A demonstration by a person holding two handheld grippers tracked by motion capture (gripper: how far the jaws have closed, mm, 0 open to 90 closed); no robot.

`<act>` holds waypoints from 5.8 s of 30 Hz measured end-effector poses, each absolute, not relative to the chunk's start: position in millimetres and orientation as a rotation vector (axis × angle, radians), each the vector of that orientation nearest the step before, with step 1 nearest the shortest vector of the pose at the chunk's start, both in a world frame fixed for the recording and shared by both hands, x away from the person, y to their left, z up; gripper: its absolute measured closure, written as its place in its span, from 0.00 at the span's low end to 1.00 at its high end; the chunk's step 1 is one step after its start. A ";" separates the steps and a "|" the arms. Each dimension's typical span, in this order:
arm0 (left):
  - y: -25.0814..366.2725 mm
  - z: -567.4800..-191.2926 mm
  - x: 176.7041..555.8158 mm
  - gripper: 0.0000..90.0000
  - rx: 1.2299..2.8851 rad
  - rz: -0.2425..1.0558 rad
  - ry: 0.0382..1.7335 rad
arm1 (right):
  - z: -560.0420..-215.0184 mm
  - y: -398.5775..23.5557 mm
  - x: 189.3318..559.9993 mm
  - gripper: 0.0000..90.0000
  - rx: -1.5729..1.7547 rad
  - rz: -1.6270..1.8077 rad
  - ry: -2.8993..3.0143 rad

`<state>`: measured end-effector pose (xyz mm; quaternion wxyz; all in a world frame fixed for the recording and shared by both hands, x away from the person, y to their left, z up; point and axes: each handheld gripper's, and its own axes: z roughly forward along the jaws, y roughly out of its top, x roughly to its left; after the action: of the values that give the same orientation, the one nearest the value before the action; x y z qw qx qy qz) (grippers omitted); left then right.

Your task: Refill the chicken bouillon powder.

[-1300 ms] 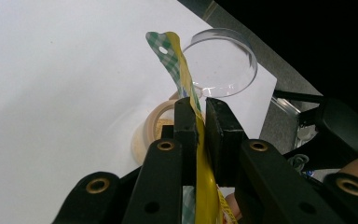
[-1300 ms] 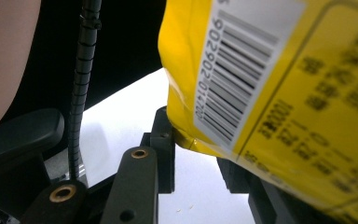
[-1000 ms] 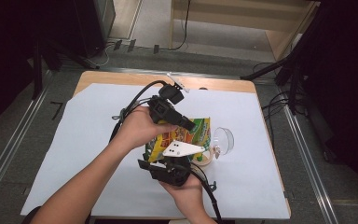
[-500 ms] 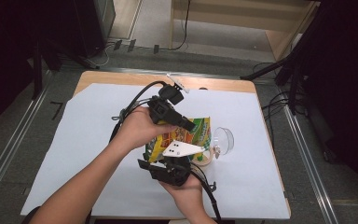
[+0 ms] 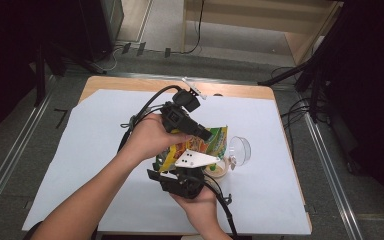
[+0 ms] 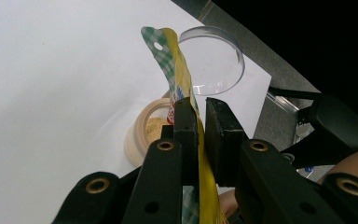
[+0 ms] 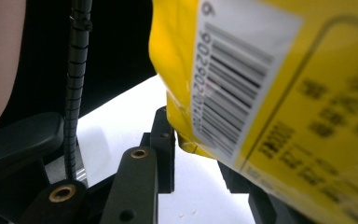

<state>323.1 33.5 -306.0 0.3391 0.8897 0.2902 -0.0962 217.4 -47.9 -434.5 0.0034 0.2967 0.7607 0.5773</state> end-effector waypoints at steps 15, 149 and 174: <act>30.4 -308.8 330.4 0.93 2.327 -0.259 0.779 | -432.8 -50.8 221.7 0.79 0.959 1.827 2.402; 124.5 -365.0 310.6 0.98 2.214 -0.293 0.705 | -476.2 -52.0 211.9 0.60 0.774 1.428 2.498; 168.7 -357.3 328.4 1.00 2.063 -0.216 0.751 | -469.0 -58.6 214.2 0.59 0.787 1.482 2.474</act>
<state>328.4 168.7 -357.3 0.4508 0.8347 0.3039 -0.0875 214.2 -58.6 -469.0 0.0763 0.2625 0.8252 0.4943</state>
